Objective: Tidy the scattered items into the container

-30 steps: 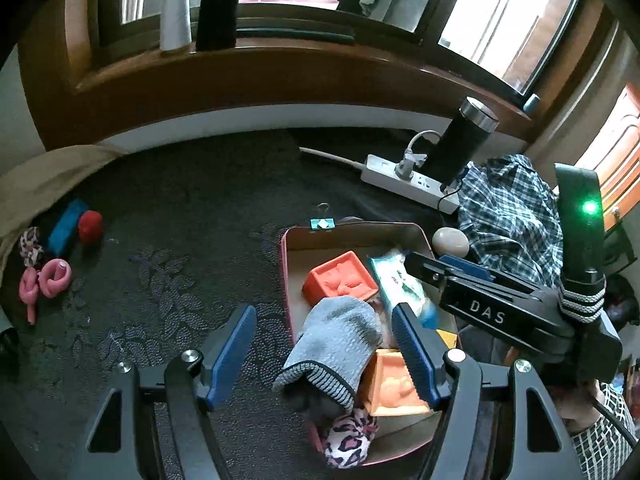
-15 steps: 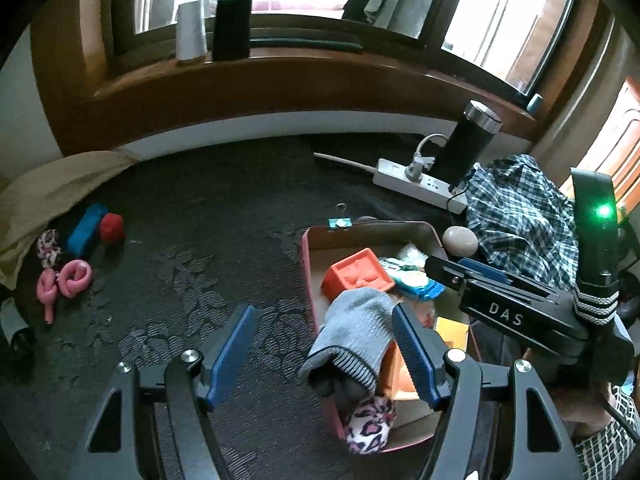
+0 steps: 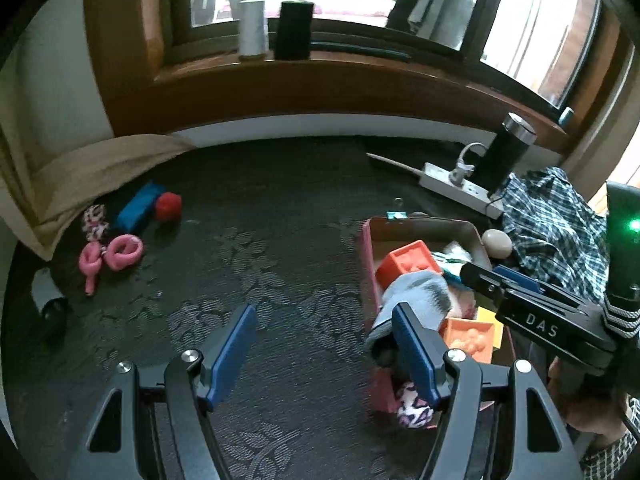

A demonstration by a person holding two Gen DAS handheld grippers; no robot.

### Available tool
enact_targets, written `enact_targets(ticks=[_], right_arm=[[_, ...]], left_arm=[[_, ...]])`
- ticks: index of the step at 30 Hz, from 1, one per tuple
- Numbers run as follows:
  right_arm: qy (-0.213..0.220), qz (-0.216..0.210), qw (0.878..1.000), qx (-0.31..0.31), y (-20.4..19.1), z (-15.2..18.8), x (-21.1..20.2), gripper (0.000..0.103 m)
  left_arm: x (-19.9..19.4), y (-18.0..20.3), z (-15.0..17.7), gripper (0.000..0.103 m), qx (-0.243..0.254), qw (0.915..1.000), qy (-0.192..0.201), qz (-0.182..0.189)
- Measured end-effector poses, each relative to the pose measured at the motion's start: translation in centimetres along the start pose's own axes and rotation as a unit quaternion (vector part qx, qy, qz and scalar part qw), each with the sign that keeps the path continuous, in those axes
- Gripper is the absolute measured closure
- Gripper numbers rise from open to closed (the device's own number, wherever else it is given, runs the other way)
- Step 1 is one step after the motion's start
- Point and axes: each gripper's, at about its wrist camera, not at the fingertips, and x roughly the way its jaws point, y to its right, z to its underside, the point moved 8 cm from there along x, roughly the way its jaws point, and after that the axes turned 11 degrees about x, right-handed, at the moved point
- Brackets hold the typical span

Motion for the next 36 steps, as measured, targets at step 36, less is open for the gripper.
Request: enact_targets(ticks=[36], right_arm=[[-0.022,0.116,0.985,-0.125,-3.1,4.5,4.3,0.038]], left_arm=[[-3.8,-8.6,3.7,0.031,-0.066,0.9952,0.003,-0.073]])
